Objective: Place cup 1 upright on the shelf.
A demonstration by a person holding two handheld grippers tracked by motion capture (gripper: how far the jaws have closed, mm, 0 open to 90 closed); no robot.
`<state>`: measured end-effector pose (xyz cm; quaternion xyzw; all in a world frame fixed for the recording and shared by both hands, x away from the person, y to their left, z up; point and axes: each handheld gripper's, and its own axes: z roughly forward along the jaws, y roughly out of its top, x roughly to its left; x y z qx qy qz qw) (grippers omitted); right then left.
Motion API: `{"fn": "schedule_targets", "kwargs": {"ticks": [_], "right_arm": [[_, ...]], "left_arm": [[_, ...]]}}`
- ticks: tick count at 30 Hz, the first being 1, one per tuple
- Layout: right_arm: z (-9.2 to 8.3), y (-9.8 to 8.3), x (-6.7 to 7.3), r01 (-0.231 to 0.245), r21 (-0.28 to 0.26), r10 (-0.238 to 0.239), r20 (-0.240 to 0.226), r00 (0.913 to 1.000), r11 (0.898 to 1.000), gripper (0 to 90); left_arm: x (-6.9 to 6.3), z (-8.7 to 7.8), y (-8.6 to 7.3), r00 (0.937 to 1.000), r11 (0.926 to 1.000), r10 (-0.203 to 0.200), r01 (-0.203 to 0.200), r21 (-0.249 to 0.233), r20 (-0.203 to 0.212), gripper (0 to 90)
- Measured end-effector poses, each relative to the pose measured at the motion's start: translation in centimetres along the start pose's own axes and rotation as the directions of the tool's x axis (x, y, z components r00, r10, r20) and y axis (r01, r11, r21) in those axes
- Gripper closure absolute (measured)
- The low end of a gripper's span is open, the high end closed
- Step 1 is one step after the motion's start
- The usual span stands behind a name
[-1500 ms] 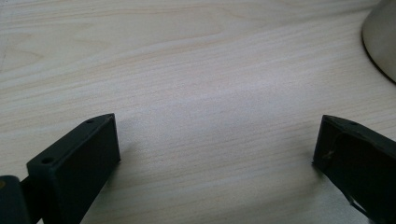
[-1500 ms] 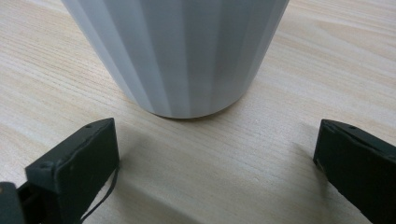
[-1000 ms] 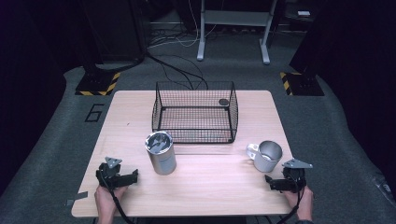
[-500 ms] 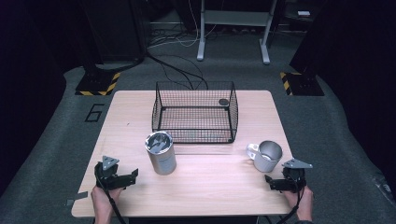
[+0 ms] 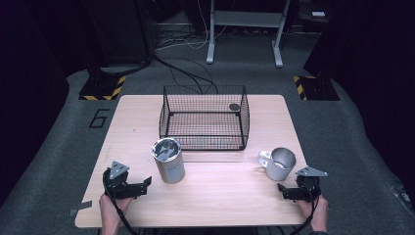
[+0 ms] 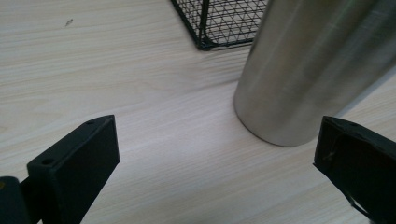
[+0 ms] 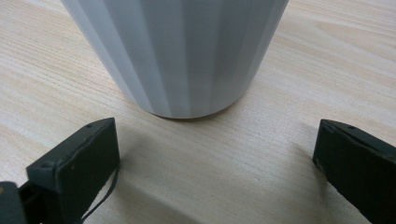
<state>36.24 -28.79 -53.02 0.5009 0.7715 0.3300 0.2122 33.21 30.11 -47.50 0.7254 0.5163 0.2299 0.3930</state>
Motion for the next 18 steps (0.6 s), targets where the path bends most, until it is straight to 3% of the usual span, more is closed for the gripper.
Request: {"fn": "schedule_targets", "kwargs": {"ticks": [6, 14, 18], "right_arm": [[0.0, 0.0, 0.0, -0.002, 0.001, 0.002, 0.0, 1.0, 1.0, 0.0], [0.0, 0.0, 0.0, 0.004, -0.004, -0.004, 0.0, 1.0, 1.0, 0.0], [0.0, 0.0, 0.0, -0.005, 0.0, 0.005, 0.0, 1.0, 1.0, 0.0]], "left_arm": [[-0.9, -0.4, 0.6, 0.9993, 0.9996, 0.019, -0.019, -0.023, 0.033, 0.1], [-2.4, -1.4, 1.8, 0.9939, 0.9957, 0.061, -0.054, -0.076, 0.092, 0.0], [-3.0, -1.8, 2.3, 0.9918, 0.9923, 0.077, -0.066, -0.104, 0.102, 0.0]]}}
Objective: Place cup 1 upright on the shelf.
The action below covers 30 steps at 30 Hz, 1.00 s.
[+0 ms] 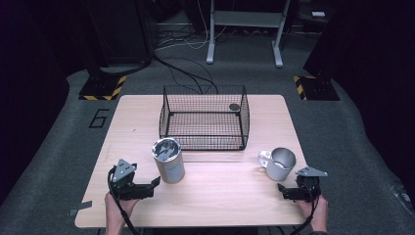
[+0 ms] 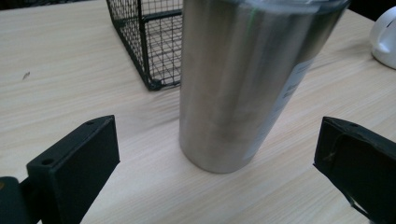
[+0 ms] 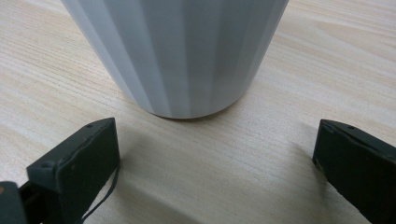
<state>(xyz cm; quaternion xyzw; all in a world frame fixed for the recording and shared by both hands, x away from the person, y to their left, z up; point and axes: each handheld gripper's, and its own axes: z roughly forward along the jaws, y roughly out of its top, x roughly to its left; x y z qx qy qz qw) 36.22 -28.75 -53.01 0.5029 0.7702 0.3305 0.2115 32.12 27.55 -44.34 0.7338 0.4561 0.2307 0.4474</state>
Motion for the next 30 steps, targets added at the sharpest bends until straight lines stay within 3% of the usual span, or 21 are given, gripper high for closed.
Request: {"fn": "schedule_targets", "kwargs": {"ticks": [12, 20, 30], "right_arm": [[0.0, 0.0, 0.0, 0.0, 0.0, 0.0, 0.0, 1.0, 1.0, 0.0], [0.0, 0.0, -0.1, 0.009, -0.003, -0.009, 0.0, 1.0, 1.0, 0.1], [0.0, 0.0, 0.0, 0.007, -0.003, -0.007, 0.0, 1.0, 1.0, 0.0]], "left_arm": [[-0.7, 0.6, 1.7, 0.9993, 0.9986, 0.029, -0.028, -0.046, 0.023, 0.0], [-1.0, 1.6, 2.9, 0.9988, 0.9943, 0.039, -0.035, -0.101, 0.031, 0.0], [-1.1, 3.2, 3.7, 0.9981, 0.9925, 0.047, -0.042, -0.115, 0.041, 0.0]]}}
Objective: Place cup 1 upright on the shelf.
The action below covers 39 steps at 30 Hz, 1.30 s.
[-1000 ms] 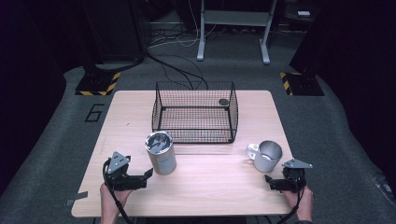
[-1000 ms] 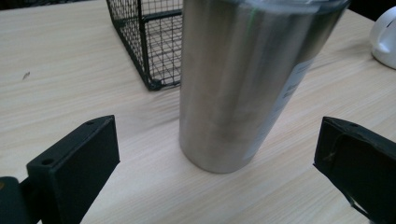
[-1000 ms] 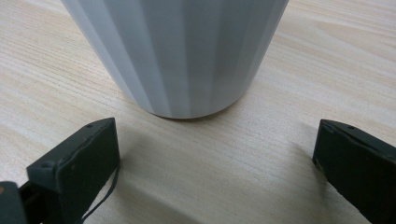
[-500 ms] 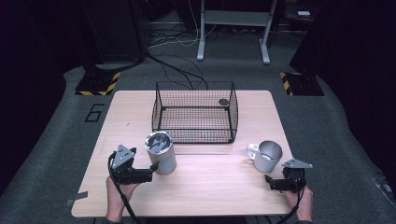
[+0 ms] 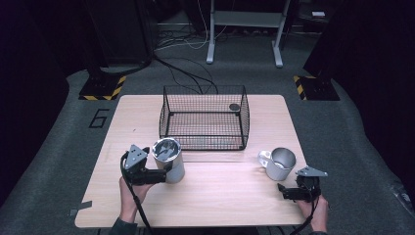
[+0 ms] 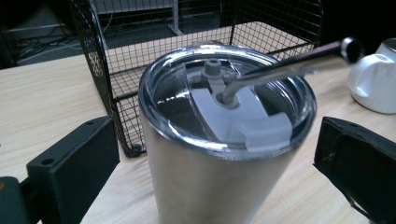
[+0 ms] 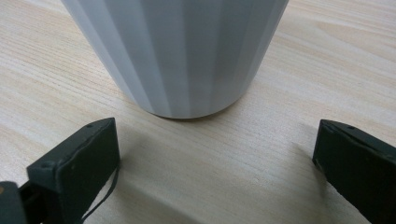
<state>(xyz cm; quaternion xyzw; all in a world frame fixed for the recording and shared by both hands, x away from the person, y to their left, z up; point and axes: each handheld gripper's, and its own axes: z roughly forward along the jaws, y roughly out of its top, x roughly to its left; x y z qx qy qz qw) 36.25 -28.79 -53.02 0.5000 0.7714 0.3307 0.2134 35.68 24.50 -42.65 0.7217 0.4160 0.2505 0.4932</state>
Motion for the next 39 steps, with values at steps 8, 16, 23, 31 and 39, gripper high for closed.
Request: {"fn": "schedule_targets", "kwargs": {"ticks": [8, 16, 23, 31, 39], "right_arm": [[0.0, 0.0, 0.0, 0.002, -0.001, -0.002, 0.0, 1.0, 1.0, 0.1], [0.0, 0.0, 0.1, 0.001, 0.002, -0.001, 0.006, 1.0, 1.0, 0.0], [0.0, 0.0, 0.0, 0.001, 0.002, -0.001, 0.005, 1.0, 1.0, 0.1], [0.0, 0.0, 0.0, 0.006, 0.005, -0.006, 0.004, 1.0, 1.0, 0.0], [0.0, 0.0, 0.0, 0.0, 0.003, 0.0, 0.001, 1.0, 1.0, 0.0]], "left_arm": [[0.0, 1.0, 0.2, 0.9999, 0.9999, 0.013, -0.013, -0.008, 0.003, 0.1], [-0.3, 1.9, 0.1, 0.9998, 0.9998, 0.021, -0.021, -0.003, 0.006, 0.8], [-0.3, 2.4, 0.1, 0.9999, 0.9998, 0.015, -0.015, -0.012, -0.002, 2.3], [-0.5, 2.6, 0.0, 0.9999, 0.9998, 0.004, -0.004, -0.021, -0.01, 2.5], [-0.4, 2.6, 0.0, 1.0, 0.9996, 0.009, -0.009, -0.025, -0.003, 3.1]]}}
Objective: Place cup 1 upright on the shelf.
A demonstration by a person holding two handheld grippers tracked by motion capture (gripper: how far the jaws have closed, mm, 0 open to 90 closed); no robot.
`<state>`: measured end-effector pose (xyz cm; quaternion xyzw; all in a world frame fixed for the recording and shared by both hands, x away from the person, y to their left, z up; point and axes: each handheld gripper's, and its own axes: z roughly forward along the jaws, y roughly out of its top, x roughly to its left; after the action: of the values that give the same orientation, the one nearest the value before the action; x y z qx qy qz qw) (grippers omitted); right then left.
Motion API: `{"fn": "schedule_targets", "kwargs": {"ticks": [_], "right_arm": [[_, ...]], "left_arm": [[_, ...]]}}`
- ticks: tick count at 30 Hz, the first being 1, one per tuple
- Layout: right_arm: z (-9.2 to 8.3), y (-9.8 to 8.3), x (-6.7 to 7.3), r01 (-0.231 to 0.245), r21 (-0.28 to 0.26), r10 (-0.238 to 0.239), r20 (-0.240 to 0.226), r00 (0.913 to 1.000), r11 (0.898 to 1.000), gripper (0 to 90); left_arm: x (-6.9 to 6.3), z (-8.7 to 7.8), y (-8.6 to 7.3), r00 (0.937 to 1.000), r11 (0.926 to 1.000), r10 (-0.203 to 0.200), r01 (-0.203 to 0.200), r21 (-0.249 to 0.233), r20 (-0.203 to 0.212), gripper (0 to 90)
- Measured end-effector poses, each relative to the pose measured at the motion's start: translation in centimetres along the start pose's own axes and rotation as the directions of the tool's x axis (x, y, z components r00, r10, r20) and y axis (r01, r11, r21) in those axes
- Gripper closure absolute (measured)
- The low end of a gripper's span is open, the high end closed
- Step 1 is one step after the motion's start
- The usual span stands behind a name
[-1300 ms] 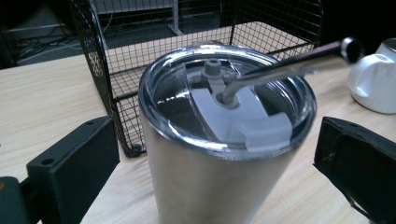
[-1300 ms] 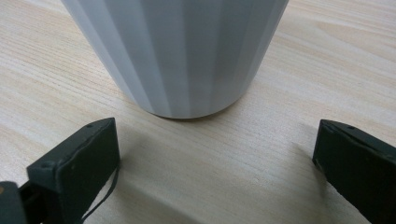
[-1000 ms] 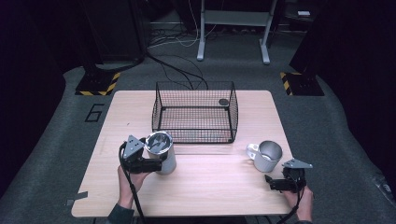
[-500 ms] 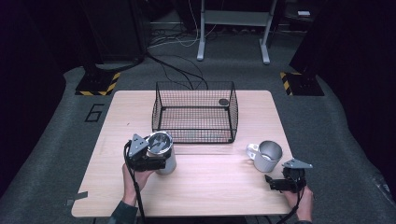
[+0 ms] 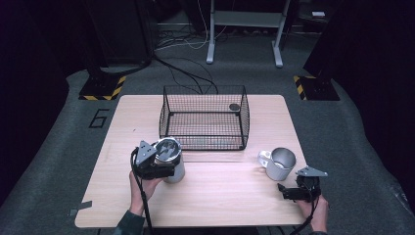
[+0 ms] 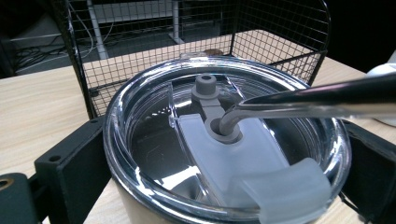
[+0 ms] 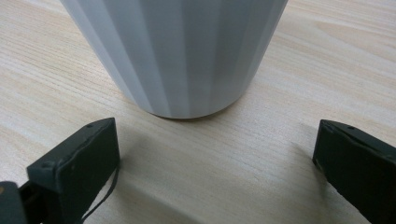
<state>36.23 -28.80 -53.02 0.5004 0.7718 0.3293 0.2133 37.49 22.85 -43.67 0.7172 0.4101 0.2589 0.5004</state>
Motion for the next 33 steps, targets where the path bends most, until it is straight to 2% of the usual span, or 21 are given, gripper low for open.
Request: {"fn": "schedule_targets", "kwargs": {"ticks": [7, 12, 23, 27, 33], "right_arm": [[0.0, 0.0, 0.0, -0.005, -0.002, 0.005, 0.0, 1.0, 1.0, 0.0], [0.0, 0.0, 0.0, 0.0, 0.0, 0.0, 0.001, 1.0, 1.0, 0.1], [0.0, 0.0, 0.0, 0.0, -0.001, 0.0, 0.002, 1.0, 1.0, 0.1], [0.0, 0.0, 0.0, -0.004, 0.001, 0.004, 0.002, 1.0, 1.0, 0.1], [0.0, 0.0, 0.0, -0.002, 0.0, 0.002, 0.002, 1.0, 1.0, 0.1]], "left_arm": [[0.0, 0.0, 0.0, 1.0, 1.0, 0.002, -0.002, -0.001, 0.001, 3.3], [-0.1, 0.0, 0.1, 0.9997, 0.9997, 0.024, -0.024, -0.004, -0.011, 3.8], [0.2, -0.2, 0.1, 0.9999, 1.0, 0.004, -0.004, -0.005, 0.014, 4.0], [0.4, -0.5, 0.2, 0.9998, 0.9996, -0.01, 0.011, -0.025, 0.017, 4.0], [0.6, -1.1, 0.8, 0.9997, 0.9996, -0.001, 0.001, -0.029, 0.023, 3.9]]}}
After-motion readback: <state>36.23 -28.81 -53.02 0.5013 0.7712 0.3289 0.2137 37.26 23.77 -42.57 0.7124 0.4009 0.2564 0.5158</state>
